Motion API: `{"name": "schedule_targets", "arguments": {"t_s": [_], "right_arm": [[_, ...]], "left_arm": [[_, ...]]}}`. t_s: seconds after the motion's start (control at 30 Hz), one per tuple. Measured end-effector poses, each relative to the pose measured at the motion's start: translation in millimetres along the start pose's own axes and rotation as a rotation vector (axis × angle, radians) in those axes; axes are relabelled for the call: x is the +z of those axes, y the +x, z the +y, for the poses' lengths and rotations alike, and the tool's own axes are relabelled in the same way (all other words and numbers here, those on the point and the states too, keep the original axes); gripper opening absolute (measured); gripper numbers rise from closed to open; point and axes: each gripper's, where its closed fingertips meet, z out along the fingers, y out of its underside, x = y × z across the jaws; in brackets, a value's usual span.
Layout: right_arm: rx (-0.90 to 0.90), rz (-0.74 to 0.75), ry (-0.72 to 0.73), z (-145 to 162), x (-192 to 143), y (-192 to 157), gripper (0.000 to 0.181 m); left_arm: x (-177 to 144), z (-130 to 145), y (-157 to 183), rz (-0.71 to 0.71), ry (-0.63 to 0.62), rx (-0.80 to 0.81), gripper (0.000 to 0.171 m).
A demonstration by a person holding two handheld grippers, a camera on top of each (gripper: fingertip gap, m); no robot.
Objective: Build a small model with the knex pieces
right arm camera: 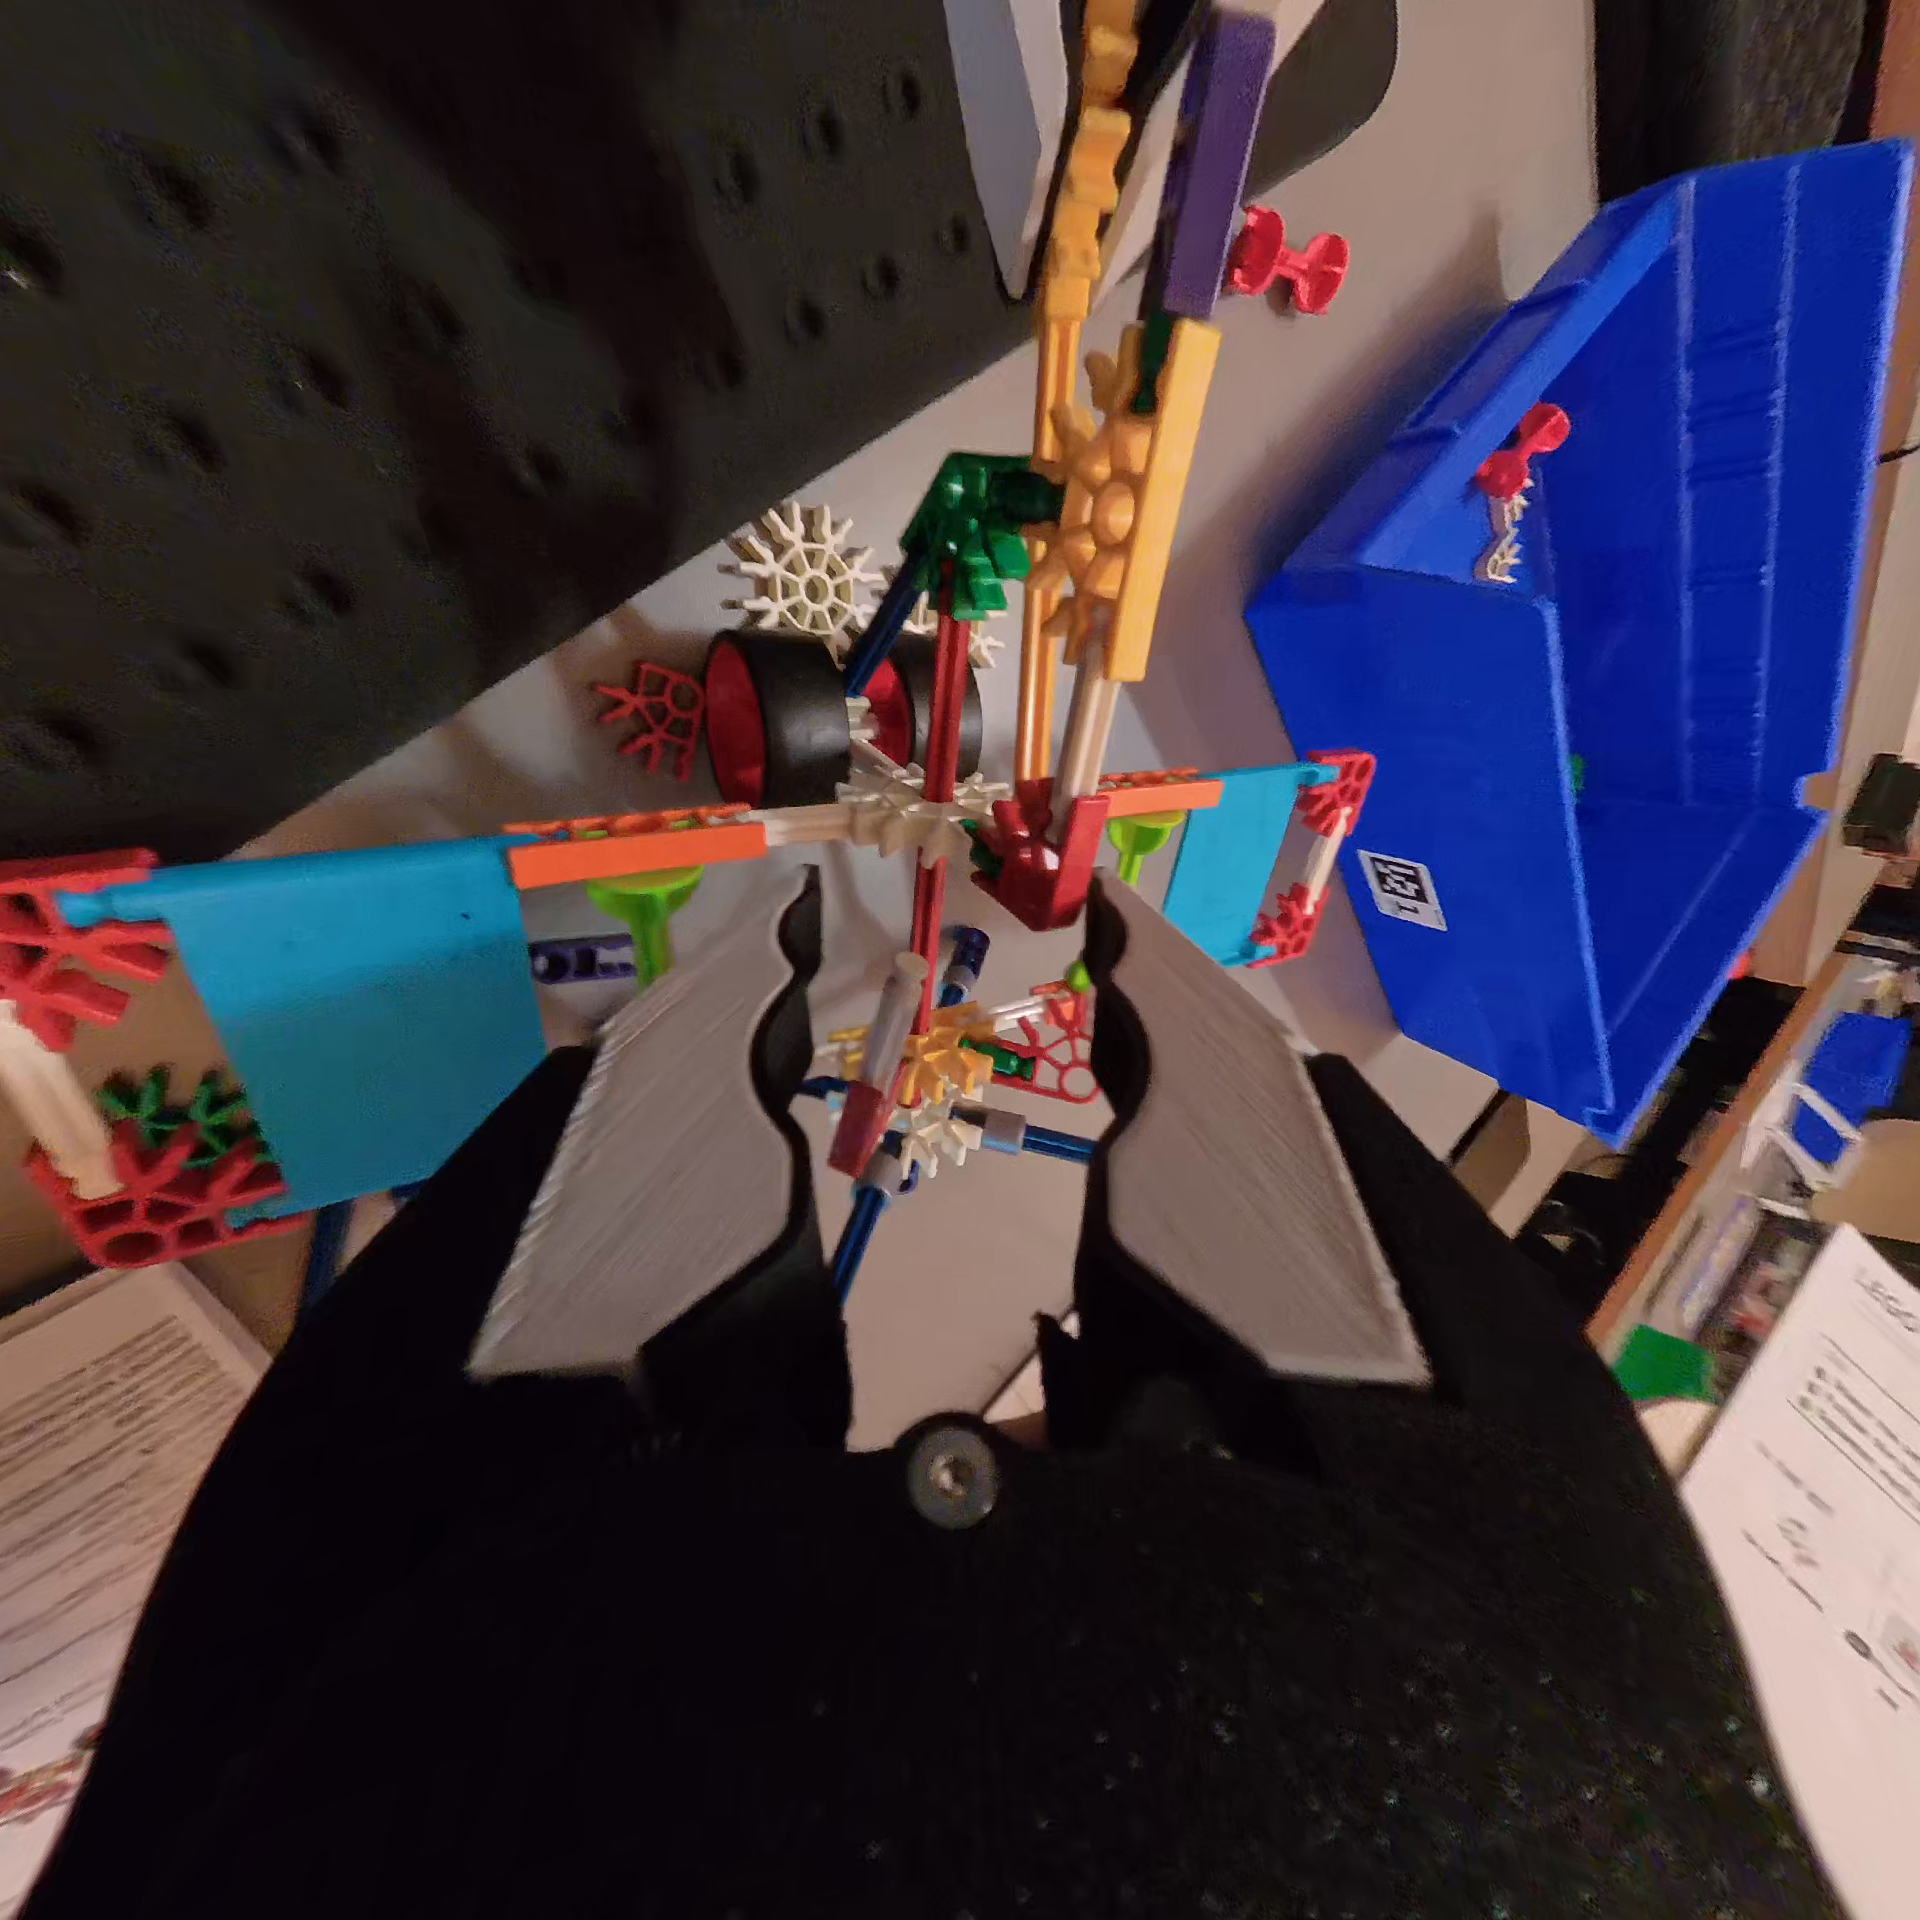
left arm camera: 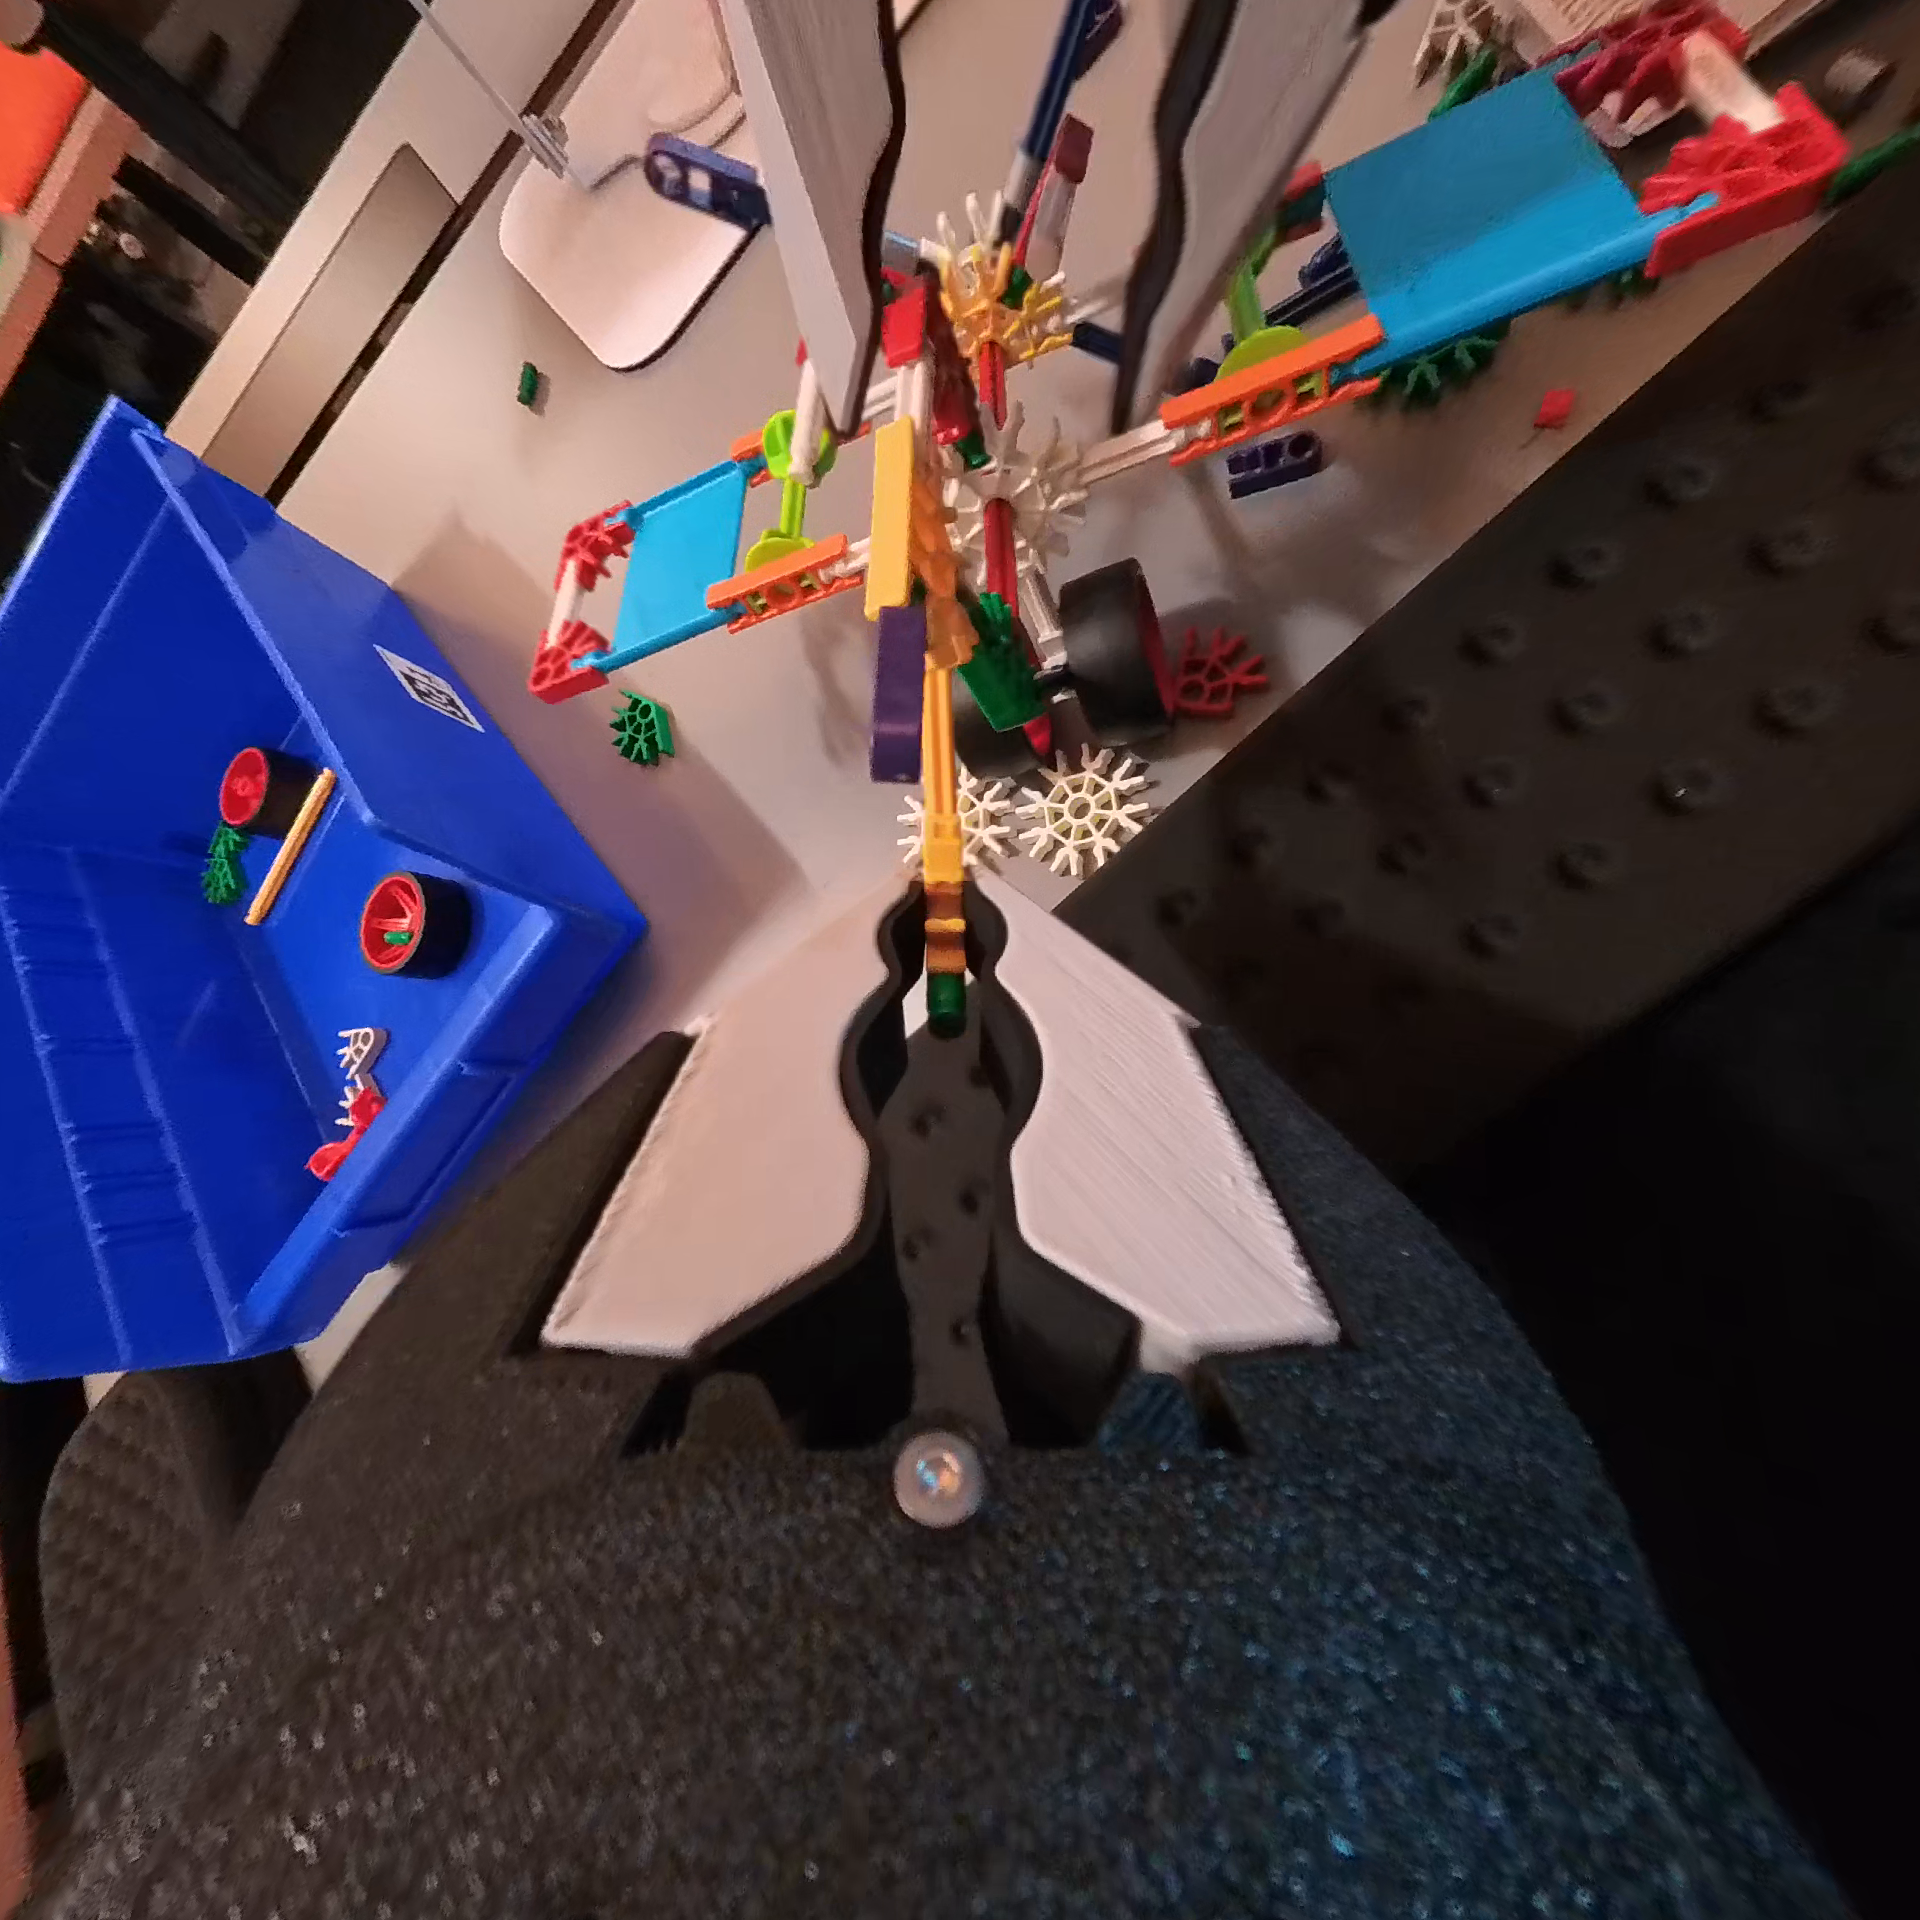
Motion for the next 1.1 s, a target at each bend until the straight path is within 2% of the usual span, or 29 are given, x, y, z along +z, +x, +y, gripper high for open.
{"name": "schedule_targets", "arguments": {"t_s": [0.03, 0.2, 0.43, 0.63, 1.1], "right_arm": [[0.012, -0.018, 0.007, -2, 0, -2, 0.057], [0.038, -0.079, 0.033, -9, -2, -10, 0.064], [0.040, -0.061, 0.007, -5, 7, -11, 0.062], [0.058, -0.026, 0.027, -7, 9, -8, 0.046], [0.077, 0.055, 0.013, -4, 9, -8, 0.041]], "left_arm": [[0, 1, -1, -0.008, -0.005, -0.005, 0.005], [2, 3, -3, -0.013, -0.009, -0.032, 0.005], [3, 2, 1, -0.004, 0.002, 0.002, 0.005], [5, 3, 2, 0.005, -0.004, 0.009, 0.004], [7, 1, 4, 0.007, -0.011, 0.046, 0.005]]}}
